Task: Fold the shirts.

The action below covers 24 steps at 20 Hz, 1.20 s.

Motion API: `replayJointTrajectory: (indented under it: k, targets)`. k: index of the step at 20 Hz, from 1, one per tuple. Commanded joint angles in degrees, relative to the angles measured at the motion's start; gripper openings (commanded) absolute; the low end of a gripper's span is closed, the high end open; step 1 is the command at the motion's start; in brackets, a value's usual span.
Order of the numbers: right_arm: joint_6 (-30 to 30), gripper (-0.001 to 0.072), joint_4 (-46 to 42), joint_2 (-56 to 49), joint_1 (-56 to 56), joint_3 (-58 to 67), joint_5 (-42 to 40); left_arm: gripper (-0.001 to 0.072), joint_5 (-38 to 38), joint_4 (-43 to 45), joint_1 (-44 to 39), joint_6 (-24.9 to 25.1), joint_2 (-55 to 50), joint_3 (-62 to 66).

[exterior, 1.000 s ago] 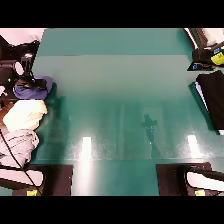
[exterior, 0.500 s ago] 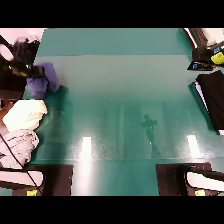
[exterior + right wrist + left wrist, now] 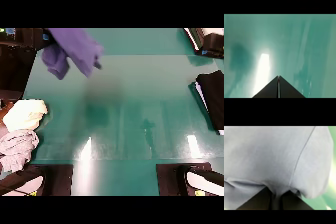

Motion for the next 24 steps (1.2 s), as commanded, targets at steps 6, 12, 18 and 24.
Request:
replayJointTrajectory:
  k: [6,12,18,24]
  targets:
    - [-1.14,0.0020,-0.02,7.41,0.02,0.02,-4.42,0.0032,-5.46,-4.39,-16.57,0.48,-1.33,-10.84]
    - [-1.11,0.0021,-0.02,9.09,0.02,0.02,-3.32,0.0657,-3.48,1.31,-15.80,-2.64,-7.54,-24.52]
    - [-1.14,0.0021,-0.07,9.07,0.02,-0.02,-1.68,0.0608,-9.75,1.40,-9.62,-3.50,-5.01,-26.05]
    - [-1.11,0.0020,-0.96,8.68,0.02,-0.11,-1.40,0.0608,-2.80,-2.71,-9.49,-4.48,-4.11,-42.03]
